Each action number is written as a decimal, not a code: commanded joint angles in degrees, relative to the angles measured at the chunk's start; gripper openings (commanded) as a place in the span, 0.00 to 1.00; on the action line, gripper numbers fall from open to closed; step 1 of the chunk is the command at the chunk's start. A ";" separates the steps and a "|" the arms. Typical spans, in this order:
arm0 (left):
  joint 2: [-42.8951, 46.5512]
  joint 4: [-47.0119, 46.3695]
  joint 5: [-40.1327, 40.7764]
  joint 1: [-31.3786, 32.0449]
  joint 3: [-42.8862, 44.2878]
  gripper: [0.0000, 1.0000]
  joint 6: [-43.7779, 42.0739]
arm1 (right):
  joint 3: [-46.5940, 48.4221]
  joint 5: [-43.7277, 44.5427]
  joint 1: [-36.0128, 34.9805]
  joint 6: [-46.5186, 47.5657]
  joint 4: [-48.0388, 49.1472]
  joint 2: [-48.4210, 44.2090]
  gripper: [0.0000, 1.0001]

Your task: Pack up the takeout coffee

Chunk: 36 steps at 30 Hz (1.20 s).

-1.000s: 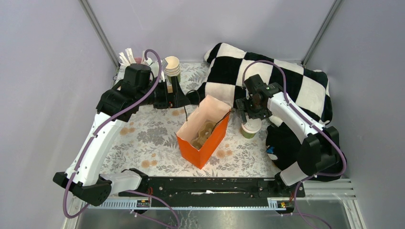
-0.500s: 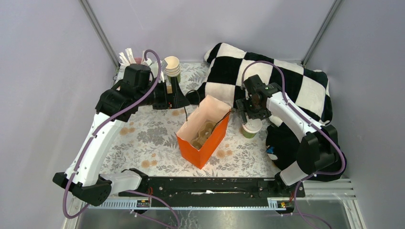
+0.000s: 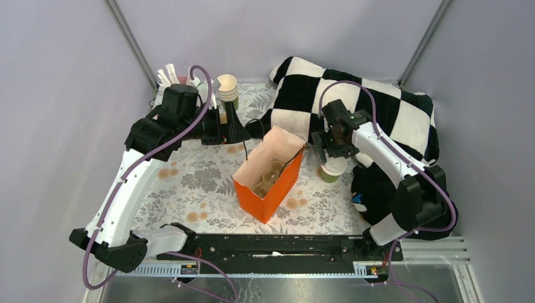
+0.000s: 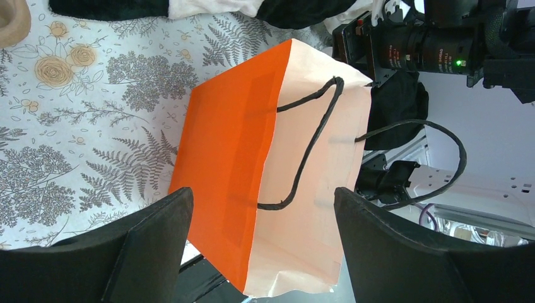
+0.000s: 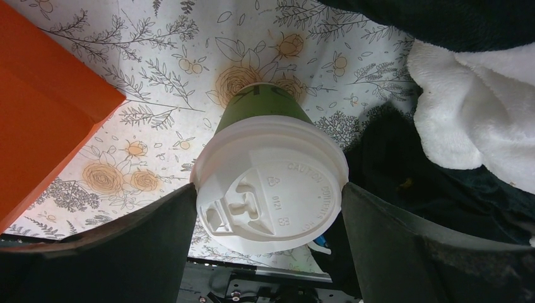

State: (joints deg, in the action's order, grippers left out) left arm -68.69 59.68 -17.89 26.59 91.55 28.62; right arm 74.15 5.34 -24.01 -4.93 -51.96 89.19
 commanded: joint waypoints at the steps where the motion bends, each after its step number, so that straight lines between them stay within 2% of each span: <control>1: 0.35 -1.41 -1.38 -0.05 2.50 0.86 0.28 | -1.60 -0.24 -0.42 0.38 -0.02 -0.79 0.90; 11: -0.60 -1.31 -2.53 -0.05 2.77 0.84 -0.61 | -3.04 0.54 -0.38 0.11 0.15 -1.53 0.85; 17: -2.25 -0.83 -2.38 0.19 4.01 0.76 -2.00 | -2.46 1.31 -0.46 -0.38 0.28 -2.21 0.82; 22: -5.49 0.89 1.20 1.22 7.74 0.58 -5.03 | -2.10 1.94 -0.45 -1.43 0.88 -3.23 0.82; 26: -8.77 1.70 4.34 2.04 11.36 0.36 -9.13 | -2.24 2.65 -0.49 -2.56 1.43 -4.28 0.81; 31: -13.26 -1.50 5.02 2.14 15.38 0.08 -12.59 | -2.65 2.70 -0.42 -3.91 2.42 -5.56 0.80; 33: -15.60 -2.66 5.98 2.15 18.14 0.00 -14.59 | -2.65 2.51 -0.38 -3.99 2.39 -5.61 0.80; 36: -19.39 -3.20 9.24 2.15 23.01 0.00 -16.19 | -2.39 2.42 -0.38 -3.87 2.00 -5.43 0.80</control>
State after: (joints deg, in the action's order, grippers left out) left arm -84.73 61.14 -13.10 28.58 107.79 16.78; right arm 71.55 6.61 -24.08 -7.84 -50.30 85.49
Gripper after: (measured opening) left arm 0.010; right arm 0.808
